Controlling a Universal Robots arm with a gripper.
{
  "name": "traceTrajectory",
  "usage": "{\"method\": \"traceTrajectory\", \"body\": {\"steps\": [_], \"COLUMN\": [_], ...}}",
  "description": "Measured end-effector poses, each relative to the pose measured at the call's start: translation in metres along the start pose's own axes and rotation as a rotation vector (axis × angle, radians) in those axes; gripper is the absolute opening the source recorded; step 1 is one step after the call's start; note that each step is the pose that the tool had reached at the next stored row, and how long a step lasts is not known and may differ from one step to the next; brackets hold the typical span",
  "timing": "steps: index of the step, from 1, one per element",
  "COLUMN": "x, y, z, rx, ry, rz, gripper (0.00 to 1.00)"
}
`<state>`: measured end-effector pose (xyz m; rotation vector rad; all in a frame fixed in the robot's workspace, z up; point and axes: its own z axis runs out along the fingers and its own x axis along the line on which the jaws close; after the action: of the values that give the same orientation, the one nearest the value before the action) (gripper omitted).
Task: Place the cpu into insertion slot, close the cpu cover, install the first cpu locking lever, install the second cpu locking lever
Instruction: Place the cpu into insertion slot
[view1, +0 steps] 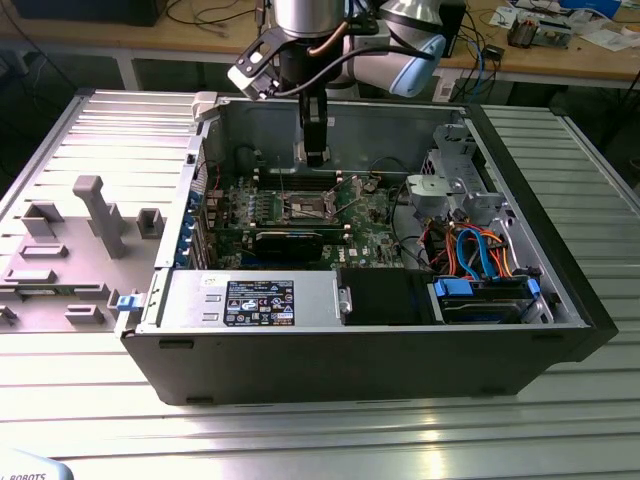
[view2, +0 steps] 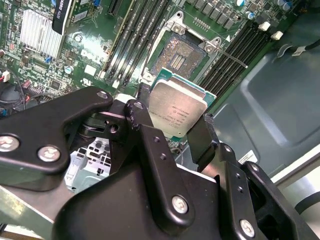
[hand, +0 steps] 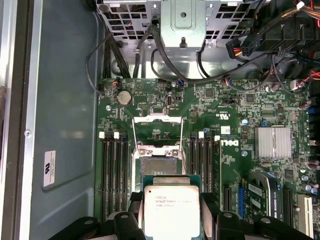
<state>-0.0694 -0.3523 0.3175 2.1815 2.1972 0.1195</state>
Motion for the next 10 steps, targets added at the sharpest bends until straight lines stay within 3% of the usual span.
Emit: {"method": "traceTrajectory", "body": {"steps": [10], "x": [-0.0001], "y": [-0.0002], "z": [0.0029], "rx": [-0.0001], "ry": [-0.0008], "rz": [0.000], "gripper": [0.54]}}
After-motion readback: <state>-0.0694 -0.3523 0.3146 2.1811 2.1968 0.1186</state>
